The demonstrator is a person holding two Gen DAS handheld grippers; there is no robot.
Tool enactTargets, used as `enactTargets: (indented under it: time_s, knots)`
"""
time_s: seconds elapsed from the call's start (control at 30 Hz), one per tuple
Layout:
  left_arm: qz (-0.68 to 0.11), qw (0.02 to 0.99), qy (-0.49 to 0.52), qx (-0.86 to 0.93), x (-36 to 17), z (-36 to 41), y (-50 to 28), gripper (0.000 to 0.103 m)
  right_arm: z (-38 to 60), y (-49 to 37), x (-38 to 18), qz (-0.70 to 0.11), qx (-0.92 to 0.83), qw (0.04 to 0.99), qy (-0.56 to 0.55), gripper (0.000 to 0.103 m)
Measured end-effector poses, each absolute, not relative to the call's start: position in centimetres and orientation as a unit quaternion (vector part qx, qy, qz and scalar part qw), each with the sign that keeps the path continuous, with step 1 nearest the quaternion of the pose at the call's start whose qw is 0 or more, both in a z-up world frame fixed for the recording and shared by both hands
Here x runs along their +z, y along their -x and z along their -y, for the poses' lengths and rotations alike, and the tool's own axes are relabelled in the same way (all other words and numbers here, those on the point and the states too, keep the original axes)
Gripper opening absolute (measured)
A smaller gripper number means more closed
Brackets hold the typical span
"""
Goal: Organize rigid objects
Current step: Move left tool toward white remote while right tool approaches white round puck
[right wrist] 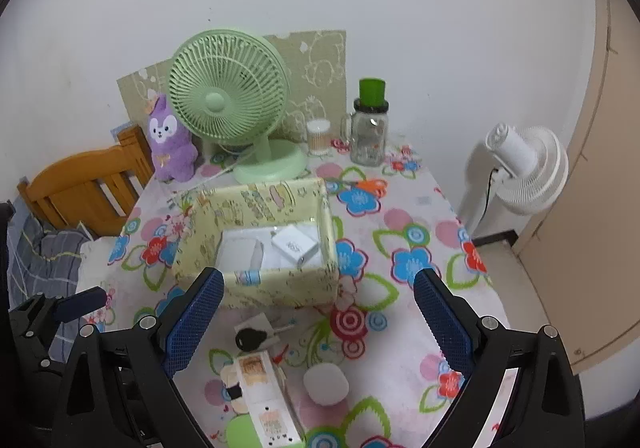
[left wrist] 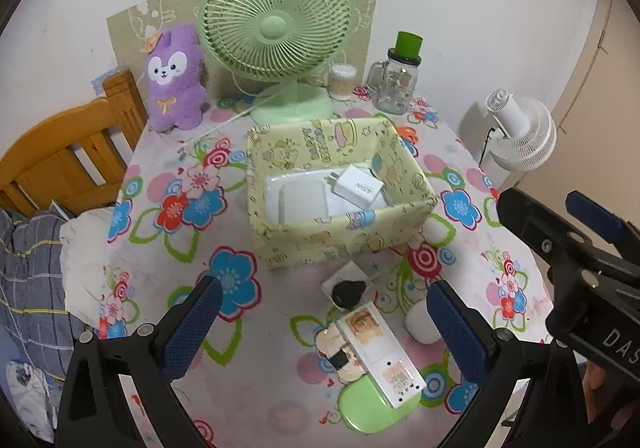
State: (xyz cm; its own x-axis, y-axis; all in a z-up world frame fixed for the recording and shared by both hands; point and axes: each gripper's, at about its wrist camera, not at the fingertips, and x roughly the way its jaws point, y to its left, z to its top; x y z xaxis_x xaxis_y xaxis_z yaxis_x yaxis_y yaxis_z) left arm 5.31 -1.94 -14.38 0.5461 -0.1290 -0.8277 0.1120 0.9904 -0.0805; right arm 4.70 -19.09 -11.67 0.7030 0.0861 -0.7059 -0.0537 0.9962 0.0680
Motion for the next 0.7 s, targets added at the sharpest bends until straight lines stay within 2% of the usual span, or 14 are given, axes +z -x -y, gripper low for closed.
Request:
enactTargets:
  time_s: [0.27,0.7]
  knots:
    - [-0.480,0.876,-0.001,-0.035,-16.6,3.8,-5.0,0.103,20.7,-4.2,-14.1,-0.387,0.043,0.921,-0.021,0.097]
    - [-0.509,0.859,0.056,-0.007,-21.5,5.5,-4.3,0.103,21.9,-4.7,-18.7,-0.408,0.069,0.910,0.017,0.097]
